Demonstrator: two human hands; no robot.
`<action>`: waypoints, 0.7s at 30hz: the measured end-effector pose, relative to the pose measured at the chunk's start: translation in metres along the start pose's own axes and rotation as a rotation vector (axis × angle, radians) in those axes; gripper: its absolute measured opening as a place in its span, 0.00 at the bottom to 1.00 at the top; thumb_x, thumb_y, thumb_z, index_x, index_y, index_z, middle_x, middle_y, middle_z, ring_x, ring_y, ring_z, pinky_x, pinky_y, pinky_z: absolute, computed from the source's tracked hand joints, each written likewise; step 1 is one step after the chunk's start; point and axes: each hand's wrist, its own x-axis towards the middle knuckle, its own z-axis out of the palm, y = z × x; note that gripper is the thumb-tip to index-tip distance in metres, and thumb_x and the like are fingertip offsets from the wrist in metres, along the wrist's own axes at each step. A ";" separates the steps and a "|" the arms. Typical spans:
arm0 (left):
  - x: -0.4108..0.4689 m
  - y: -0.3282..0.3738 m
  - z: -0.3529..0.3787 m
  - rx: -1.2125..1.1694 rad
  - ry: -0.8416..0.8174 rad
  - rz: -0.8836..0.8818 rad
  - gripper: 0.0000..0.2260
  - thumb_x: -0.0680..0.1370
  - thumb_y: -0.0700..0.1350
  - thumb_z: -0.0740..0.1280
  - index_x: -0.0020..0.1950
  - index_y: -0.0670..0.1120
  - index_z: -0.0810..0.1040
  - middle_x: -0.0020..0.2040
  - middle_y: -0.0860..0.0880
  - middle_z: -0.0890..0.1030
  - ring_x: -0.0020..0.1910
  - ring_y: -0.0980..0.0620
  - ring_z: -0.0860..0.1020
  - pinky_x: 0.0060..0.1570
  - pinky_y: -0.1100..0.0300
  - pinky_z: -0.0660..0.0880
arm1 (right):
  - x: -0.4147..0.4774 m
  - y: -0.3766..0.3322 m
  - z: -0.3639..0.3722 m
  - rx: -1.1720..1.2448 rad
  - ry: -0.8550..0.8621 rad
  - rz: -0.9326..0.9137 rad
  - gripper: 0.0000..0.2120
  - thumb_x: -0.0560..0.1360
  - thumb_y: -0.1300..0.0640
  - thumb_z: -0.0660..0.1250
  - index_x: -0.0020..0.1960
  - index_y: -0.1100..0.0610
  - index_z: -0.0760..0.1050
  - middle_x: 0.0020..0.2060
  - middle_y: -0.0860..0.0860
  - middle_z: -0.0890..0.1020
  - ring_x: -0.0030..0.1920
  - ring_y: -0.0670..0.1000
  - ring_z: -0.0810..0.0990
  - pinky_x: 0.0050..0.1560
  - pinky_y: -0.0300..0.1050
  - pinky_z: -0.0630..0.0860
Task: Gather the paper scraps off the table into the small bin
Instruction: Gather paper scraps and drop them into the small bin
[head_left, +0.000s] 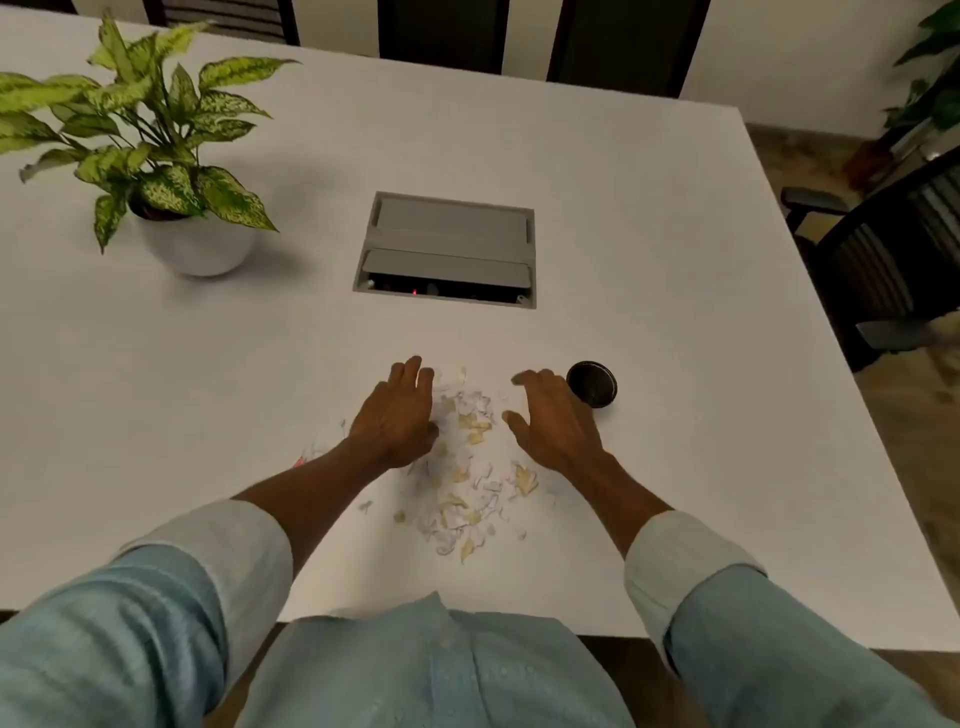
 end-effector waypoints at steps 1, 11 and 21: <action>-0.001 0.004 0.007 -0.020 -0.042 -0.013 0.33 0.76 0.51 0.73 0.75 0.40 0.63 0.78 0.38 0.63 0.73 0.37 0.67 0.58 0.44 0.79 | -0.004 0.003 0.006 0.010 -0.036 0.039 0.24 0.80 0.45 0.65 0.72 0.53 0.66 0.65 0.54 0.75 0.65 0.57 0.75 0.54 0.53 0.77; 0.003 0.058 0.071 -0.113 -0.336 -0.169 0.50 0.69 0.67 0.76 0.78 0.41 0.57 0.80 0.37 0.57 0.81 0.35 0.55 0.66 0.37 0.75 | -0.050 0.050 0.079 0.087 -0.316 0.403 0.38 0.72 0.34 0.70 0.72 0.51 0.61 0.64 0.55 0.70 0.64 0.58 0.75 0.58 0.56 0.77; -0.006 0.077 0.115 -0.041 -0.385 -0.011 0.47 0.69 0.60 0.80 0.76 0.41 0.59 0.82 0.36 0.53 0.79 0.34 0.58 0.68 0.38 0.74 | -0.052 0.064 0.118 0.244 -0.322 0.471 0.45 0.68 0.36 0.76 0.76 0.46 0.56 0.66 0.55 0.63 0.65 0.57 0.74 0.59 0.54 0.80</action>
